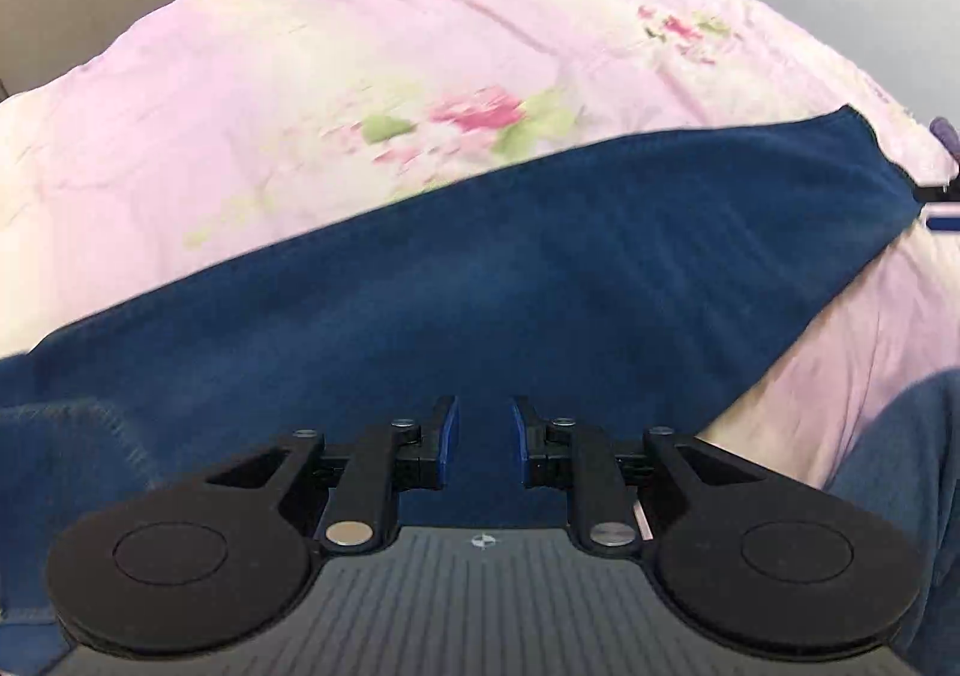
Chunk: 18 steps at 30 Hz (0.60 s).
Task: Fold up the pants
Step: 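Lift the jeans hems with the right tool and fold them toward the waistband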
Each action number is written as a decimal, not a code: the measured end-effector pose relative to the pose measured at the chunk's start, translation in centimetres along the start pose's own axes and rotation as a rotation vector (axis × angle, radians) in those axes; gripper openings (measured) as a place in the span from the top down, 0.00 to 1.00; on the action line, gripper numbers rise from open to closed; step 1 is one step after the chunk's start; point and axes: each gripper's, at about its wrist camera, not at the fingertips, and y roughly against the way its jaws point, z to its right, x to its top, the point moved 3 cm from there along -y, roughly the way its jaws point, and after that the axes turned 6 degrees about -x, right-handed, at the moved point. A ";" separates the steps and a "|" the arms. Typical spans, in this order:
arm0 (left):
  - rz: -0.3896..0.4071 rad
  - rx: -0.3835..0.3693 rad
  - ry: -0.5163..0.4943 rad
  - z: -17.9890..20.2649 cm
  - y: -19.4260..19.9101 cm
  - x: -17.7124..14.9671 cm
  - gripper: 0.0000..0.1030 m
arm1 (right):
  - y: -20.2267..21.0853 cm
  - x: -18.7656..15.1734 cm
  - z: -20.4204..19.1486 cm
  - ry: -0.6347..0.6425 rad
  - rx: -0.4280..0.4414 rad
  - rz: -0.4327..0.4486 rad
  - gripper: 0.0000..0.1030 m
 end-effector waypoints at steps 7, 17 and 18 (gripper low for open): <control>0.002 -0.046 -0.019 3.9 -5.0 5.5 0.77 | -2.5 2.0 11.6 -0.343 0.041 -0.018 0.46; -0.079 -0.041 -0.063 6.5 -13.5 11.4 0.77 | -7.4 3.8 18.1 -0.591 0.150 0.025 0.66; -0.092 -0.039 -0.060 6.5 -14.2 11.6 0.77 | -7.9 3.9 18.5 -0.612 0.165 0.029 0.68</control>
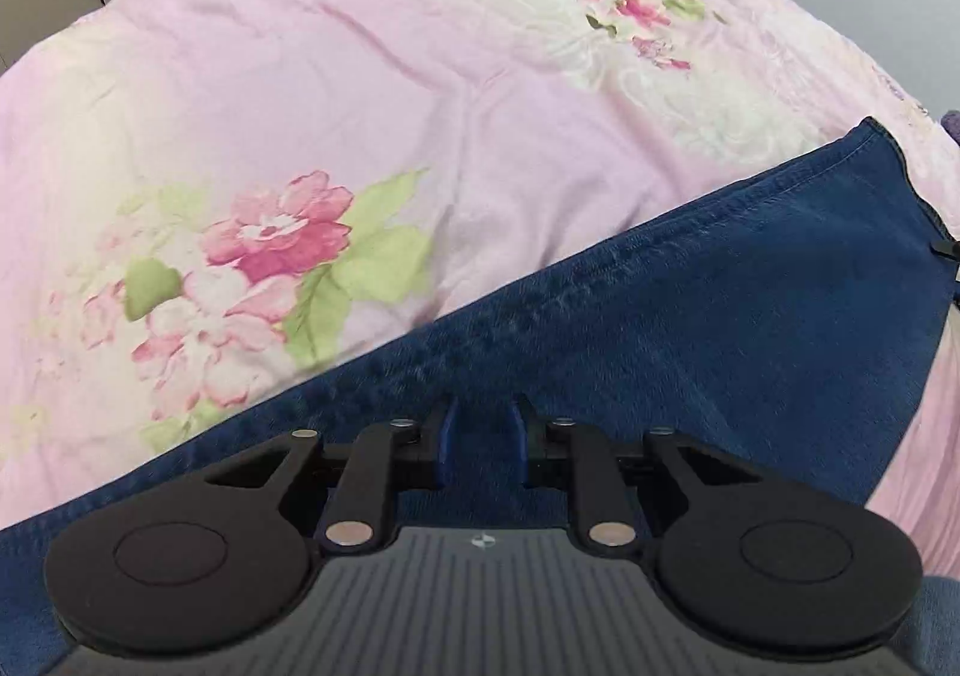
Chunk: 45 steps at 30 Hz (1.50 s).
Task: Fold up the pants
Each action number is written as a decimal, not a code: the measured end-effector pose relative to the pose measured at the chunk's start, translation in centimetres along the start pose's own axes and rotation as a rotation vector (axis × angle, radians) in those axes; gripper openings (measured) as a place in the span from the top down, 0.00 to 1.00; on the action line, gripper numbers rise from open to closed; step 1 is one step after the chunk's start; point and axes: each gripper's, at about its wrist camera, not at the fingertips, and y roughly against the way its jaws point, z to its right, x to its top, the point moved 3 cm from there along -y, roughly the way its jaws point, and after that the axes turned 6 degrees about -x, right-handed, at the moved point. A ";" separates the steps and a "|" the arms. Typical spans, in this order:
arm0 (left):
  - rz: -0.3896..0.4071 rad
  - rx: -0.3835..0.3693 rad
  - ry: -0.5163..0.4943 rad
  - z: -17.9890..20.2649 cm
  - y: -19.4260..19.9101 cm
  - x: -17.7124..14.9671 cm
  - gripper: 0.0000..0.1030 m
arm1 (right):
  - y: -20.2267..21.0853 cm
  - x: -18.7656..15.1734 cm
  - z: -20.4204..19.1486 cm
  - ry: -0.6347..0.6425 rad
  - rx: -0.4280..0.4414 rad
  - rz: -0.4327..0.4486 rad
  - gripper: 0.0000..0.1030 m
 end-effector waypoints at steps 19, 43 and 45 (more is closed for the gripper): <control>-0.008 0.005 -0.023 0.4 4.7 -1.9 0.77 | 9.1 -1.3 -13.4 0.378 0.178 0.070 0.99; 0.200 0.013 0.495 -12.8 22.0 -23.2 0.77 | 1.5 -48.4 -29.4 1.054 0.168 -0.436 0.98; 0.216 -0.045 0.570 -13.6 21.5 -24.4 0.77 | 0.6 -50.7 -27.7 1.167 0.108 -0.428 0.97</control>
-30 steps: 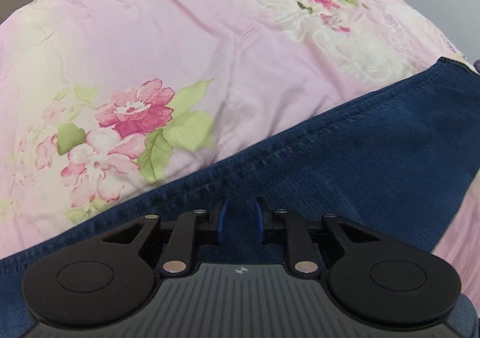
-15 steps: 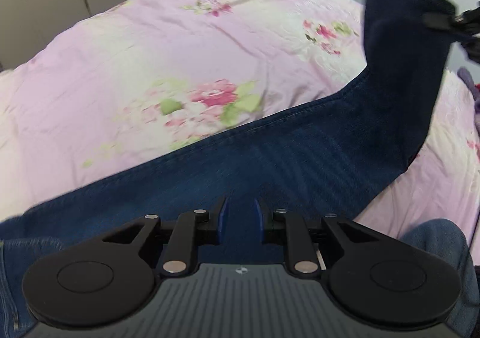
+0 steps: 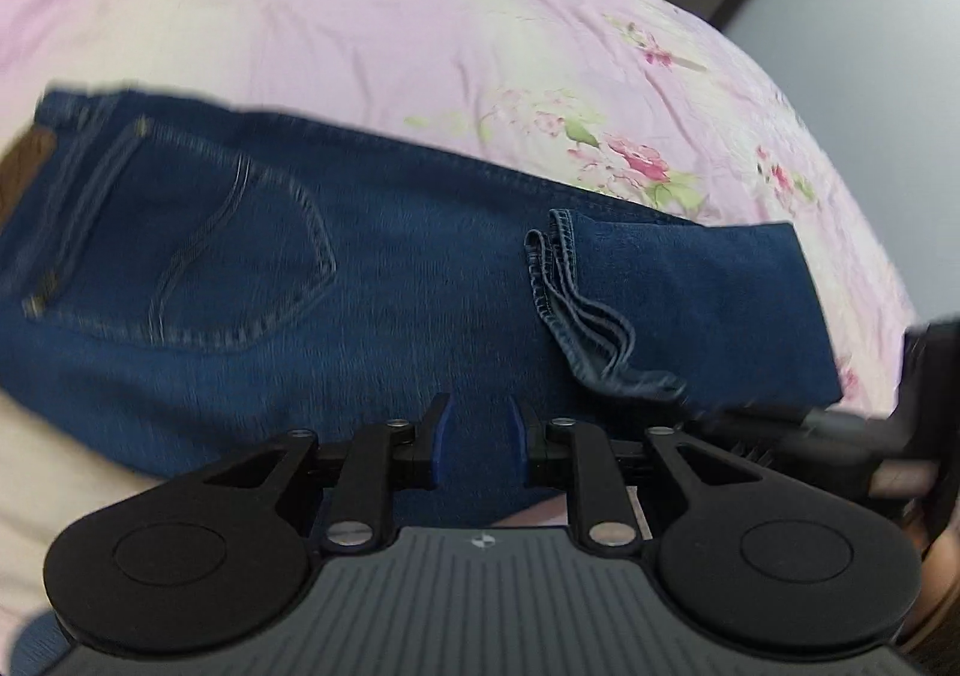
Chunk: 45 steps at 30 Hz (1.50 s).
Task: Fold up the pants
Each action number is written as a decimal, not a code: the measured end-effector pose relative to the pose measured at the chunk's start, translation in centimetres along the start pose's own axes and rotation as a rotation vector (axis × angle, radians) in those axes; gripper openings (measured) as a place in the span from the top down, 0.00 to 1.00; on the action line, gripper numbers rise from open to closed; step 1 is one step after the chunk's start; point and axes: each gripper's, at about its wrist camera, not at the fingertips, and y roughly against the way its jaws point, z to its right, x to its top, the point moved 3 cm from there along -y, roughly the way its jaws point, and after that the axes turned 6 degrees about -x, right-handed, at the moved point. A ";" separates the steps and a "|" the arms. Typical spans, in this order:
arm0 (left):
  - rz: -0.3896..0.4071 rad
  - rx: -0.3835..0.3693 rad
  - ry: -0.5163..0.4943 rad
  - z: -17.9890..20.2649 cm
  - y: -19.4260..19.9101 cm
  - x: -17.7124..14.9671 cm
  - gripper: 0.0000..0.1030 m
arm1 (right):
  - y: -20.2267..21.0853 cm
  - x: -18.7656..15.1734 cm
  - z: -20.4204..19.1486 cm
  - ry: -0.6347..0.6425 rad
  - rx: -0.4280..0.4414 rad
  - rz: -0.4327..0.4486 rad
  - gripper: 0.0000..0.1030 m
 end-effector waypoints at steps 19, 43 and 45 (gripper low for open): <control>0.008 -0.106 0.118 -1.1 -3.2 0.1 0.52 | -0.8 2.1 -2.7 0.176 -0.084 0.033 0.67; -0.096 -0.172 0.168 0.3 -11.6 2.3 0.36 | -3.7 1.2 1.0 0.033 0.144 -0.095 0.82; -0.098 -0.132 0.138 0.8 -12.5 2.2 0.36 | -2.5 1.3 1.4 0.079 0.097 -0.065 0.74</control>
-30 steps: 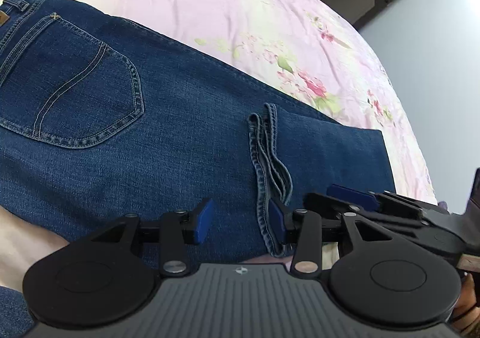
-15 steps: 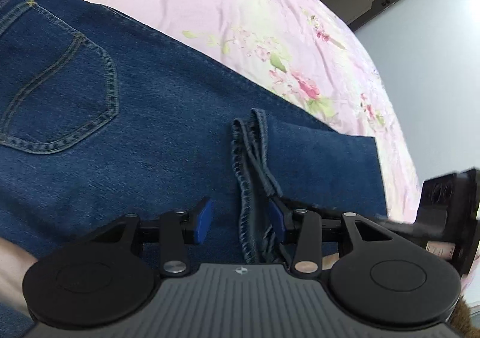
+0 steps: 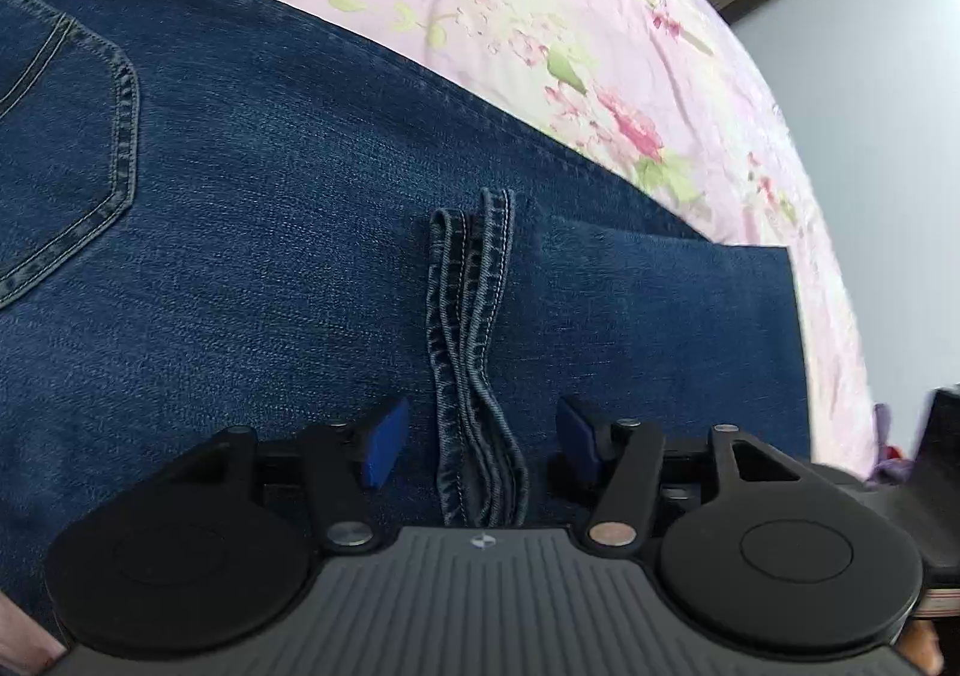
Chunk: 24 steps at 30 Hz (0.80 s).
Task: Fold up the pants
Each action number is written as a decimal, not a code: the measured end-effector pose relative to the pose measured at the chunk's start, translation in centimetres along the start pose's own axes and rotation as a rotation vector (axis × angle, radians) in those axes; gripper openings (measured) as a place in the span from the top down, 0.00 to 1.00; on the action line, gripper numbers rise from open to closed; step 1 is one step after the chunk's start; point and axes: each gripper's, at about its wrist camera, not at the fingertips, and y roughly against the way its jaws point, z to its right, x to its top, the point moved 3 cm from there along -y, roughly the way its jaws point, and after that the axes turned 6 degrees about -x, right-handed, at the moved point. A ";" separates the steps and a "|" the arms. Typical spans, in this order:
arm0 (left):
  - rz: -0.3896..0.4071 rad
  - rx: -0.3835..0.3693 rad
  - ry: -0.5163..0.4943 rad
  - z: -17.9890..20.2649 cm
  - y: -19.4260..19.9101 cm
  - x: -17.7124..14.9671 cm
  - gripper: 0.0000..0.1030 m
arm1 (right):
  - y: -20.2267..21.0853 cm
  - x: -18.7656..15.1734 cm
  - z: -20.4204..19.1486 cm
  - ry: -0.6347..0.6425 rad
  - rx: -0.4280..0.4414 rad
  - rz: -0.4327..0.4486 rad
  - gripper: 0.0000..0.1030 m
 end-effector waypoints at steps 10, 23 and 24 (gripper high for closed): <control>0.049 0.163 -0.207 3.4 -3.3 -2.0 0.56 | 2.6 -0.7 4.3 -0.050 -0.125 0.042 0.75; 0.279 0.101 -0.282 8.9 4.8 -1.8 0.88 | 8.1 -2.6 6.8 -0.094 -0.207 0.128 0.72; 0.303 0.097 -0.305 9.7 6.2 -1.6 0.88 | 8.8 -2.8 7.3 -0.106 -0.217 0.136 0.70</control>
